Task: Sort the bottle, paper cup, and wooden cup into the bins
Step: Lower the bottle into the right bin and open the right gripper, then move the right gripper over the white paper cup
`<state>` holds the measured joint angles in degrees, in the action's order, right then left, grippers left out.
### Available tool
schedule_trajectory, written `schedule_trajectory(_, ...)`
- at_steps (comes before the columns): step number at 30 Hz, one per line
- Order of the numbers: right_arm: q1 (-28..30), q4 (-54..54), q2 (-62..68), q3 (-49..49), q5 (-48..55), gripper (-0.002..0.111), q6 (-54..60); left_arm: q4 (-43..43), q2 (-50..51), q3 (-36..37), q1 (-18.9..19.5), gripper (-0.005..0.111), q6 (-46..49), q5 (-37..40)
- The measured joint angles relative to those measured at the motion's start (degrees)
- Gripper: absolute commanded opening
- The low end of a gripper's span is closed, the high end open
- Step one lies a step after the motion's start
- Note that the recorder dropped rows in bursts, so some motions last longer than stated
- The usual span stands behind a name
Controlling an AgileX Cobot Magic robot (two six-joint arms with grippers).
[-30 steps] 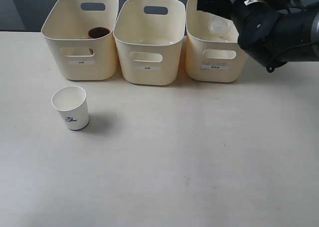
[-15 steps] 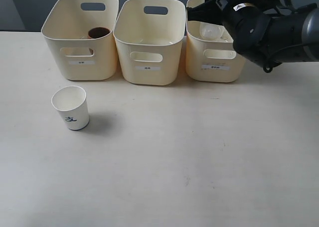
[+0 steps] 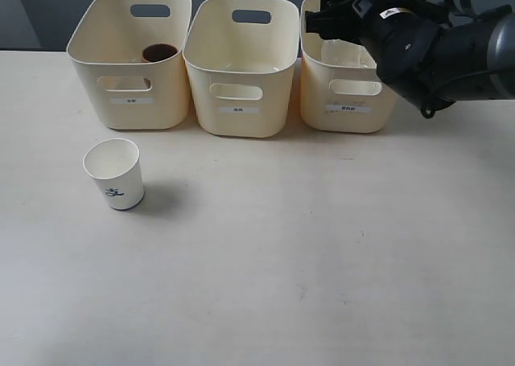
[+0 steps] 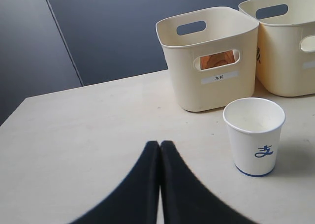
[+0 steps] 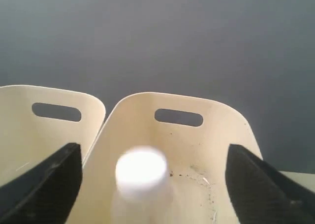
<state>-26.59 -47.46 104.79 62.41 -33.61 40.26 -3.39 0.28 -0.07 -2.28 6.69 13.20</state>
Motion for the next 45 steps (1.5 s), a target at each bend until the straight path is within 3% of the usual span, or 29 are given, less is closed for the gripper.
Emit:
schedule_trajectory(14,0.00,-2.55,-2.27,0.00,4.15,0.074,0.00,0.00,0.00,0.00,0.00,0.000,0.00,0.00)
schedule_trajectory(32,0.00,-5.15,-9.94,0.00,37.60,0.074,0.00,0.00,0.00,0.00,0.00,0.000,0.00,0.00)
schedule_trajectory(45,-2.97,-8.66,-9.94,0.00,51.43,0.074,-0.16,0.00,0.00,0.00,0.00,0.000,0.00,0.00)
